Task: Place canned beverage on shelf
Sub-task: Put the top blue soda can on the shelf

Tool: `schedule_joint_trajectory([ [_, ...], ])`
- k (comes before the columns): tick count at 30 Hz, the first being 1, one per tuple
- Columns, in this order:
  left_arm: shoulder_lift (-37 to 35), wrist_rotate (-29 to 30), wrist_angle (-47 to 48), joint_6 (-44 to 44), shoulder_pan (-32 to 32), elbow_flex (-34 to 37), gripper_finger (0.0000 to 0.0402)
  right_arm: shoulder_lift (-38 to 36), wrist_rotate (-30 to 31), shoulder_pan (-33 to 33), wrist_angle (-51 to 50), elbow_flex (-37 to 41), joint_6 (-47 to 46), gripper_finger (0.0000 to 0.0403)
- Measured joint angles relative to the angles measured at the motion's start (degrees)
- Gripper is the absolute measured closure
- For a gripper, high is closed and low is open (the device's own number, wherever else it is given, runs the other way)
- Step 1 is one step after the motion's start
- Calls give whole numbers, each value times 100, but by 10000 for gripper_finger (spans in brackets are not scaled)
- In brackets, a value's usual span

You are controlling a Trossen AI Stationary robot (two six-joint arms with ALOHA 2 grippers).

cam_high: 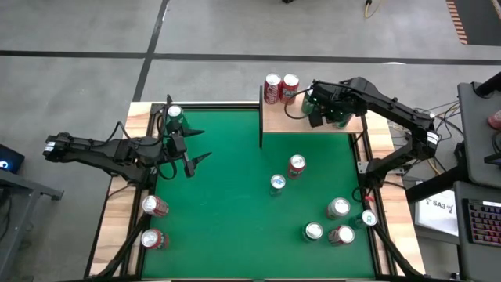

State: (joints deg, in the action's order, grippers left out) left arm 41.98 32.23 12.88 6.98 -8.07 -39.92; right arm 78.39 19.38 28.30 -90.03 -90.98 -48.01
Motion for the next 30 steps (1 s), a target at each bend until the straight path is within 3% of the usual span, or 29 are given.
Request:
schedule_joint_trajectory([
  [14, 0, 7, 2, -2, 0, 0, 64, 4, 1505, 250, 2, 519, 320, 391],
  [17, 0, 7, 2, -2, -1, 0, 64, 4, 1543, 248, 6, 534, 436, 391],
  [22, 0, 10, 2, -1, 0, 0, 64, 2, 924, 109, -3, 226, 460, 391],
  [28, 0, 15, 4, 0, 0, 0, 64, -7, -1418, 45, 7, -122, 562, 391],
  [30, 0, 33, 4, 0, -1, 0, 64, -7, -1799, 45, 3, -121, 370, 391],
])
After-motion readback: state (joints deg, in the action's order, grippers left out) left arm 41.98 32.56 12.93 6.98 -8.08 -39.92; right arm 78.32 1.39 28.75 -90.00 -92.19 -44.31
